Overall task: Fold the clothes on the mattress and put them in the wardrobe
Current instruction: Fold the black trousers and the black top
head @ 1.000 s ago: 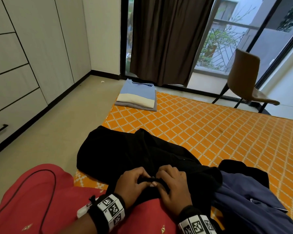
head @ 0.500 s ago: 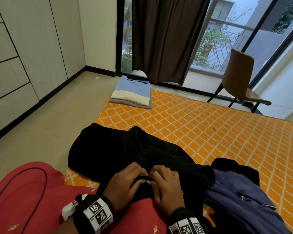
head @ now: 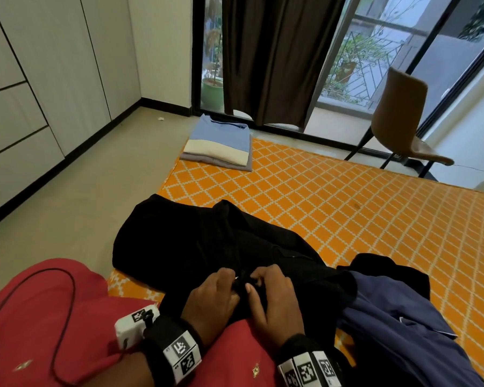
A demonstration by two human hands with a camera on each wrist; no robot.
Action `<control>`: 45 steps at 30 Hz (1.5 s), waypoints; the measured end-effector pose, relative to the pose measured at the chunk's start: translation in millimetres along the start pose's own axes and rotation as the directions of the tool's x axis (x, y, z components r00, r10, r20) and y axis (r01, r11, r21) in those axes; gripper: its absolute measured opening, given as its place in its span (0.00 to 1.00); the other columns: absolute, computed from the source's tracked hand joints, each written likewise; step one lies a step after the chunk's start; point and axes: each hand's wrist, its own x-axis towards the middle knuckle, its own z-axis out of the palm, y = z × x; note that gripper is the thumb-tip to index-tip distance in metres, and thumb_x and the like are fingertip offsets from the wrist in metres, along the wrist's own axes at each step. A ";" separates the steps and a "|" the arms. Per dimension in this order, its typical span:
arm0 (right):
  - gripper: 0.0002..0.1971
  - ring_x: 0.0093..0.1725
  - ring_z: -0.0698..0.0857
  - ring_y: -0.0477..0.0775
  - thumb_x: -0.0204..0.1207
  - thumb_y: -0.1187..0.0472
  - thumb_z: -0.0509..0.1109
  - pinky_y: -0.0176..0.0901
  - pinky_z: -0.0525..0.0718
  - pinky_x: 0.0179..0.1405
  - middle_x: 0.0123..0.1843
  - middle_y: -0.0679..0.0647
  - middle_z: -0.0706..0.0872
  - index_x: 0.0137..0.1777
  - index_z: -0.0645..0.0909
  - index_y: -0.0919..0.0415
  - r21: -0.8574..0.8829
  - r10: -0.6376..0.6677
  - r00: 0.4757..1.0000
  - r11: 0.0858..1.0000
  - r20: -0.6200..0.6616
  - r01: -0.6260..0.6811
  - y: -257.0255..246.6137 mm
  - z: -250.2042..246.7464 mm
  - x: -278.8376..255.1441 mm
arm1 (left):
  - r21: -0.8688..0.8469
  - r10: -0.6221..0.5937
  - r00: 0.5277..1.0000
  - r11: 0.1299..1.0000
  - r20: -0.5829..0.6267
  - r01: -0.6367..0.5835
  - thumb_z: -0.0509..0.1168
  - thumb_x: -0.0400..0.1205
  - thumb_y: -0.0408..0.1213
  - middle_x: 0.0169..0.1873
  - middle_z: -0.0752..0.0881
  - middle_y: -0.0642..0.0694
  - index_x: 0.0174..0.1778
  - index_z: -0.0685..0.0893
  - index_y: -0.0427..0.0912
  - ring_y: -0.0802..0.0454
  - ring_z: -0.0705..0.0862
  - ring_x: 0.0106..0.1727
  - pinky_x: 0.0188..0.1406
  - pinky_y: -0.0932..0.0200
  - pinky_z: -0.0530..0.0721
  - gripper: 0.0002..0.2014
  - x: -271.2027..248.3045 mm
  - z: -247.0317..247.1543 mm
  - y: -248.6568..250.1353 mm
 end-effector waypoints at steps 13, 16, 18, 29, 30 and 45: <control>0.23 0.45 0.76 0.46 0.76 0.62 0.58 0.42 0.74 0.41 0.51 0.45 0.78 0.65 0.83 0.39 -0.093 -0.181 0.979 0.977 0.091 0.189 1.3 -4.1 1.7 | -0.298 -0.011 0.983 0.952 0.183 0.066 0.52 0.79 0.51 0.44 0.84 0.69 0.60 0.81 0.68 0.67 0.84 0.47 0.49 0.65 0.81 0.17 0.2 -24.7 -15.6; 0.20 0.44 0.78 0.42 0.77 0.58 0.62 0.40 0.78 0.43 0.50 0.39 0.77 0.64 0.79 0.37 0.049 -0.068 0.994 0.997 0.083 0.064 1.5 -4.2 6.6 | -0.330 -0.029 0.995 0.942 0.091 0.058 0.61 0.78 0.48 0.49 0.86 0.66 0.56 0.85 0.57 0.69 0.85 0.51 0.52 0.68 0.82 0.13 -3.8 -15.9 -18.2; 0.14 0.44 0.81 0.41 0.78 0.54 0.65 0.41 0.82 0.43 0.48 0.39 0.79 0.62 0.78 0.39 0.135 -0.021 0.996 0.991 0.090 0.009 2.1 -5.2 11.7 | -0.329 -0.046 0.999 0.943 0.019 0.050 0.62 0.79 0.46 0.49 0.87 0.65 0.55 0.87 0.53 0.71 0.84 0.53 0.53 0.72 0.81 0.12 -6.8 -10.3 -21.2; 0.10 0.32 0.82 0.43 0.76 0.46 0.63 0.35 0.73 0.24 0.46 0.40 0.81 0.51 0.85 0.36 -0.129 -0.166 0.917 0.965 0.363 0.226 1.6 -10.1 54.6 | -0.301 -0.028 0.999 0.953 0.031 0.036 0.67 0.75 0.40 0.60 0.71 0.63 0.46 0.79 0.53 0.70 0.82 0.46 0.40 0.80 0.78 0.06 -3.1 -14.9 -24.0; 0.09 0.29 0.82 0.45 0.76 0.48 0.63 0.37 0.73 0.22 0.46 0.40 0.81 0.49 0.85 0.37 -0.150 -0.193 0.910 0.953 0.367 0.263 0.3 -7.9 57.3 | -0.297 -0.010 0.999 0.955 0.049 0.025 0.68 0.74 0.37 0.64 0.71 0.63 0.46 0.78 0.54 0.71 0.82 0.47 0.41 0.79 0.78 0.08 -1.4 -15.6 -26.0; 0.02 0.35 0.81 0.50 0.78 0.55 0.62 0.52 0.80 0.27 0.51 0.42 0.77 0.46 0.76 0.47 -0.027 -0.100 0.943 0.993 0.317 0.115 -15.4 -3.6 47.1 | -0.326 -0.167 0.983 0.927 0.076 0.183 0.58 0.76 0.26 0.44 0.84 0.66 0.42 0.75 0.54 0.68 0.83 0.47 0.42 0.75 0.77 0.14 12.9 -12.8 -27.3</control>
